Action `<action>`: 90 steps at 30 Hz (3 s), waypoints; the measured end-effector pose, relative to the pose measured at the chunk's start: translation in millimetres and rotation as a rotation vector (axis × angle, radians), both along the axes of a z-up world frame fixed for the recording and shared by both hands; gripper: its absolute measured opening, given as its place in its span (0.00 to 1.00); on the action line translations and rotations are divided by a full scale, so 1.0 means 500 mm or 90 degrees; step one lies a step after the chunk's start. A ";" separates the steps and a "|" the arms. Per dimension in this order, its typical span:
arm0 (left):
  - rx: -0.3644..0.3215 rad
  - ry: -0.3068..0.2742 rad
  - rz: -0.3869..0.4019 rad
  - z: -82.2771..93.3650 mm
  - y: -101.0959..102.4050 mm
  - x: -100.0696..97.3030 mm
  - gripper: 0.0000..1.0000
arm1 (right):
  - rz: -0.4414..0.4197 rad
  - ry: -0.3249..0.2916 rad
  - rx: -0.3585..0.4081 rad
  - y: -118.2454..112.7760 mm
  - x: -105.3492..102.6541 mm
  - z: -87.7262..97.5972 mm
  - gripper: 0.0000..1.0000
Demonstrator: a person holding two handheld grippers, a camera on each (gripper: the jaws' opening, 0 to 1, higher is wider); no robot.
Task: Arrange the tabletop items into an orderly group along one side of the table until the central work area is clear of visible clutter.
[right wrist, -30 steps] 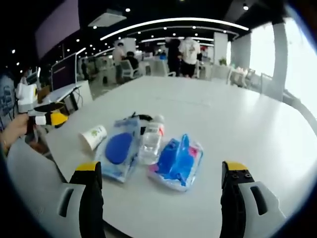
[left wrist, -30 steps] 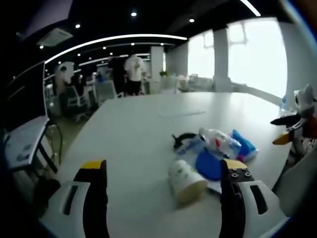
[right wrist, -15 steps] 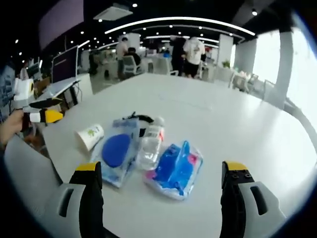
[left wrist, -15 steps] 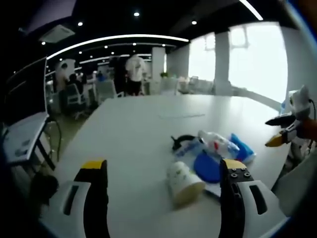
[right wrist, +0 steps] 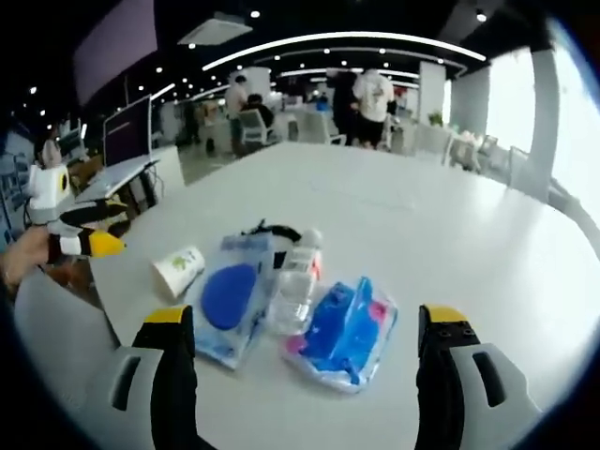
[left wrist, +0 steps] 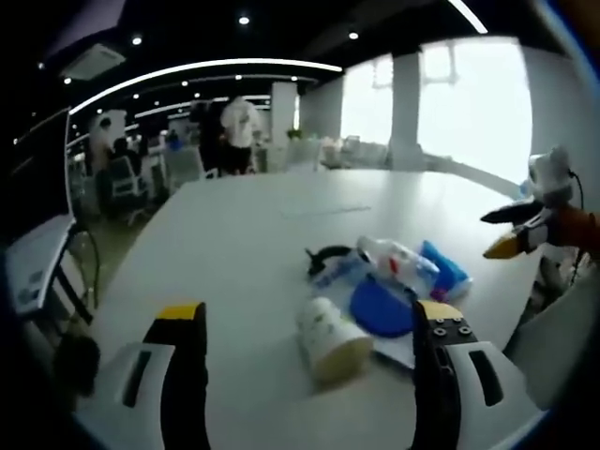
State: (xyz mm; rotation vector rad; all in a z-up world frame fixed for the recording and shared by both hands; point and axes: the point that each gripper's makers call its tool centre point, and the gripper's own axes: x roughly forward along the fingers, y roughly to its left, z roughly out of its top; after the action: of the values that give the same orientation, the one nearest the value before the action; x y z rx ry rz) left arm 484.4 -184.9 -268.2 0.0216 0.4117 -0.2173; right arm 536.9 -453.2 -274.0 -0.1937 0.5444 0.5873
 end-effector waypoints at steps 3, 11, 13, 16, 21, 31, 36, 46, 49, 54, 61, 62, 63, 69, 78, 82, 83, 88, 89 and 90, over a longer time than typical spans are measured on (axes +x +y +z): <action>0.009 -0.005 -0.013 0.003 -0.006 0.002 0.89 | 0.012 -0.001 -0.002 0.012 0.011 0.002 0.98; -0.002 -0.014 -0.035 0.009 -0.022 0.006 0.89 | 0.035 0.022 -0.021 0.051 0.039 -0.023 0.98; 0.001 -0.015 -0.035 0.011 -0.022 0.006 0.89 | 0.042 0.026 -0.026 0.062 0.045 -0.030 0.97; -0.004 -0.015 -0.032 0.010 -0.021 0.007 0.88 | 0.051 0.019 -0.048 0.070 0.056 -0.035 0.95; -0.008 -0.023 -0.028 0.015 -0.020 0.009 0.86 | 0.058 0.029 -0.046 0.084 0.075 -0.046 0.94; -0.001 -0.015 -0.030 0.008 -0.021 0.008 0.85 | 0.062 0.061 -0.023 0.104 0.116 -0.067 0.92; 0.003 -0.005 -0.026 0.001 -0.016 0.008 0.84 | 0.077 0.065 -0.023 0.118 0.132 -0.072 0.92; 0.010 0.009 -0.025 -0.011 -0.012 0.006 0.84 | 0.091 0.100 0.006 0.134 0.179 -0.095 0.90; 0.012 0.013 -0.024 -0.013 -0.010 0.005 0.83 | 0.094 0.106 0.002 0.139 0.191 -0.105 0.89; 0.020 0.019 -0.021 -0.019 -0.005 0.003 0.83 | 0.103 0.122 -0.012 0.150 0.203 -0.130 0.87; 0.026 0.028 -0.015 -0.024 0.004 0.000 0.83 | 0.099 0.147 -0.035 0.159 0.198 -0.165 0.84; 0.026 0.024 -0.014 -0.022 0.004 0.000 0.83 | 0.088 0.144 -0.038 0.157 0.201 -0.168 0.84; 0.026 0.025 -0.014 -0.022 0.004 0.000 0.82 | 0.086 0.145 -0.040 0.156 0.202 -0.170 0.82; 0.033 0.028 -0.020 -0.023 0.001 -0.003 0.82 | 0.072 0.157 -0.044 0.156 0.204 -0.188 0.75; 0.029 0.023 -0.015 -0.018 0.004 -0.002 0.81 | 0.041 0.169 -0.046 0.153 0.206 -0.212 0.61; 0.028 0.020 -0.017 -0.015 0.002 -0.001 0.81 | 0.023 0.182 -0.042 0.152 0.204 -0.216 0.53; 0.029 0.019 -0.018 -0.015 0.002 -0.001 0.81 | 0.015 0.187 -0.039 0.153 0.203 -0.217 0.51; 0.027 0.016 -0.016 -0.012 0.003 0.000 0.80 | -0.010 0.193 -0.036 0.152 0.207 -0.219 0.44; 0.027 0.016 -0.016 -0.011 0.003 0.000 0.80 | -0.011 0.193 -0.036 0.152 0.207 -0.219 0.44; 0.027 0.015 -0.016 -0.011 0.002 0.000 0.80 | -0.016 0.193 -0.035 0.151 0.208 -0.219 0.44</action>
State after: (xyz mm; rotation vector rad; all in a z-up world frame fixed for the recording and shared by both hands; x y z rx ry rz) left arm 484.4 -183.7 -273.6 0.0663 0.4404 -0.2342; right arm 641.0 -377.7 -383.6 -0.1498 0.8554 0.5811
